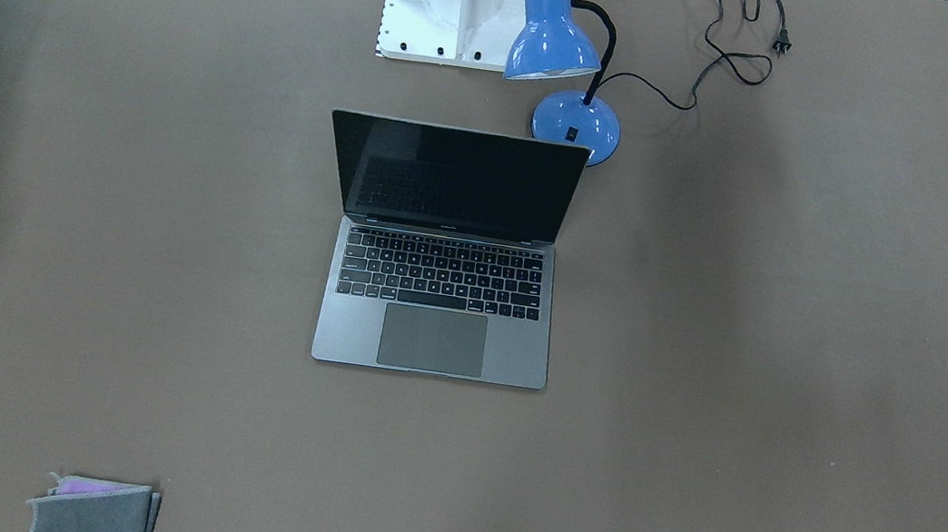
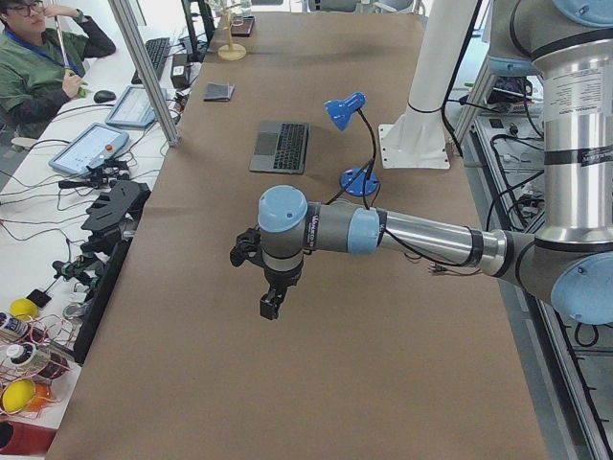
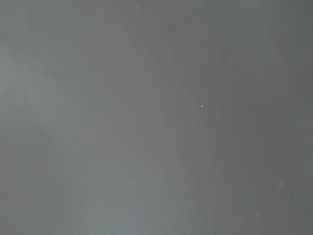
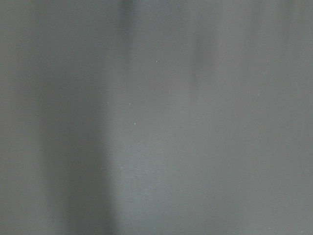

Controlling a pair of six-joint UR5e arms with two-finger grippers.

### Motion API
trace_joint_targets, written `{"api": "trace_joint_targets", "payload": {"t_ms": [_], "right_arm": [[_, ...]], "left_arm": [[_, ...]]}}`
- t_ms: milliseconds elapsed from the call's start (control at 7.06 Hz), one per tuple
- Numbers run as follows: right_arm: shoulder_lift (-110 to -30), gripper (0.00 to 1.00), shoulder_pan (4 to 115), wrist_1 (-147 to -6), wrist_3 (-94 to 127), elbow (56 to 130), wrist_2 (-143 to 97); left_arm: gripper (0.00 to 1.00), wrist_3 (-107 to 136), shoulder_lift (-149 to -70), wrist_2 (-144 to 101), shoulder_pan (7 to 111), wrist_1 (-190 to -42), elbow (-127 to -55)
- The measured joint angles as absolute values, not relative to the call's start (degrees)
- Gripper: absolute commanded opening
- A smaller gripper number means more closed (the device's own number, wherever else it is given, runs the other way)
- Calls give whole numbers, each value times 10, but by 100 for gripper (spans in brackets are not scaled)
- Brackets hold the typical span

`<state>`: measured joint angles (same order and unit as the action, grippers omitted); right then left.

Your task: Close laptop

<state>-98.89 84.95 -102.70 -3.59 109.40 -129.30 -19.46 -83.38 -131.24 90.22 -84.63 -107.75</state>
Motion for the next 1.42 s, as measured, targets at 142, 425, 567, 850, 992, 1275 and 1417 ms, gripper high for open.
{"api": "trace_joint_targets", "payload": {"t_ms": [142,425,567,850,992,1275,1417], "right_arm": [[-989,100,850,-1010,-35,1093,-1295],[-989,100,850,-927,-33,1091,-1298],[-988,100,850,-896,-31,1091,-1299],[-980,100,849,-860,-30,1095,-1300],[-981,100,848,-835,-30,1096,-1311],[-985,100,845,-807,-2,1096,-1382],[-986,100,837,-790,37,1097,-1417]], "left_arm": [[98,-194,-844,-1312,902,-846,-1076],[98,-190,-880,-1315,902,-848,-1074],[98,-190,-910,-1316,901,-856,-1067],[98,-190,-970,-1318,901,-908,-1035],[98,-191,-979,-1329,899,-930,-1028],[98,-189,-981,-1393,877,-962,-1022],[98,-168,-982,-1414,852,-970,-1023]]}}
